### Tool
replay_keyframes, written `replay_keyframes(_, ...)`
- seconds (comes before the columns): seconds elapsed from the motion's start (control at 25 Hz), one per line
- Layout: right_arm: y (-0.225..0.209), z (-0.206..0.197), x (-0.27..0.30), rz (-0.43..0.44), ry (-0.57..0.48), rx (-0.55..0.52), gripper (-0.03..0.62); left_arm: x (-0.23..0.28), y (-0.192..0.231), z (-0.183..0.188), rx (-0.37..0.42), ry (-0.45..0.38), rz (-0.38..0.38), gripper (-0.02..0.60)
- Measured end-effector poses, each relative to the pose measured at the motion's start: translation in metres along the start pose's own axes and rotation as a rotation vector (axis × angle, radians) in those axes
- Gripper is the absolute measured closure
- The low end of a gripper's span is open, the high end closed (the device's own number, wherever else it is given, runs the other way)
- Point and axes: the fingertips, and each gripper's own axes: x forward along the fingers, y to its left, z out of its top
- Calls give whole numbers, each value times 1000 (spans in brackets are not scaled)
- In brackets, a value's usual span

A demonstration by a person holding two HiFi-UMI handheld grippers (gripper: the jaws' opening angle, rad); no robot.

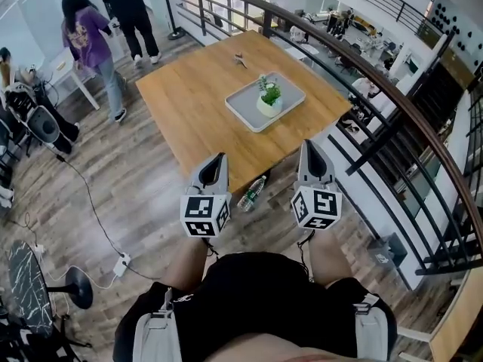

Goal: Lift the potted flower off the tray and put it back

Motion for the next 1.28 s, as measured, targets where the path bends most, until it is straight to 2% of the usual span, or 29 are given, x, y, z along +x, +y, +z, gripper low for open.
replay_keyframes(0.16, 11, -6, 8, -19, 2, -5, 597, 5, 13, -3, 16, -9, -19, 569)
replay_keyframes(0.4, 22, -10, 15, -37, 8, -24, 597, 11, 28, -4, -7, -9, -50, 569)
replay_keyframes(0.76, -2, -21, 48, -39, -4, 1, 597, 51, 31, -8, -2, -16, -47, 569)
replay_keyframes(1.04, -53, -25, 101, -8, -28, 15, 597, 122, 21, -15, 3, -1, -13, 569)
replay_keyframes(1.28, -116, -33, 173, 9, -34, 43, 597, 210, 10, -8, 21, 8, 20, 569)
